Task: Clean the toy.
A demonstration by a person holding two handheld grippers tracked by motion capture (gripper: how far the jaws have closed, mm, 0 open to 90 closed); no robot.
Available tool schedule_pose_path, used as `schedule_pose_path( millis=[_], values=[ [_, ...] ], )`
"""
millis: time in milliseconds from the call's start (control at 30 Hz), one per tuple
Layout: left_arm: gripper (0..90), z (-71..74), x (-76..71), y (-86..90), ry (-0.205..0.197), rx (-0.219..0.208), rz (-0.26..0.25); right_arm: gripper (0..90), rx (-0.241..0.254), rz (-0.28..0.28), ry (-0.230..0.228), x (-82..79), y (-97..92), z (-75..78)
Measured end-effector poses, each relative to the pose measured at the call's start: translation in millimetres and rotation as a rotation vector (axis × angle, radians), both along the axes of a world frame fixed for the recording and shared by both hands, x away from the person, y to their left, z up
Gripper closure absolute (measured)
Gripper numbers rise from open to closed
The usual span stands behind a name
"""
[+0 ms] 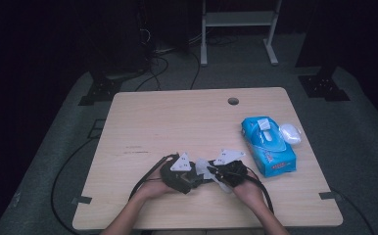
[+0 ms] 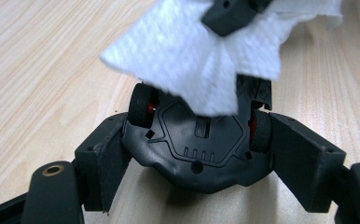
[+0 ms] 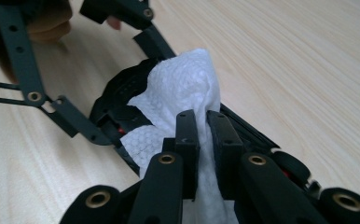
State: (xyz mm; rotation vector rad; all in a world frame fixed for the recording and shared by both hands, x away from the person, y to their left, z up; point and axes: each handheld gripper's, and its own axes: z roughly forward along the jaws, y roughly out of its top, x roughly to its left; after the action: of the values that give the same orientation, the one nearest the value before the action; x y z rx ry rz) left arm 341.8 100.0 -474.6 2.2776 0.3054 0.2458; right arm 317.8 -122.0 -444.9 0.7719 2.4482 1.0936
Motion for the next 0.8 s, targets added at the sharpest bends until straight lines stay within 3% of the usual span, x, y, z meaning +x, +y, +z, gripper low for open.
schedule_pose_path(
  millis=[400, 633, 700, 800],
  values=[
    [20.2, -0.4, -2.3, -2.2, -0.045, 0.025, 0.008, 83.0, 0.032, -0.049, 0.018, 4.8, -5.0, -2.2],
    [23.6, -1.5, -2.2, -3.6, -0.067, 0.054, 0.0, 82.9, 0.03, -0.051, 0.021, 4.3, -4.4, -1.8],
    [23.6, -1.4, -2.8, -3.9, -0.067, 0.056, 0.0, 82.9, 0.028, -0.032, 0.021, 2.7, -1.3, -1.3],
    [23.7, -1.3, -2.3, -3.8, -0.064, 0.052, -0.001, 82.9, 0.049, 0.034, 0.057, -1.4, 11.5, -2.7]
  ],
)
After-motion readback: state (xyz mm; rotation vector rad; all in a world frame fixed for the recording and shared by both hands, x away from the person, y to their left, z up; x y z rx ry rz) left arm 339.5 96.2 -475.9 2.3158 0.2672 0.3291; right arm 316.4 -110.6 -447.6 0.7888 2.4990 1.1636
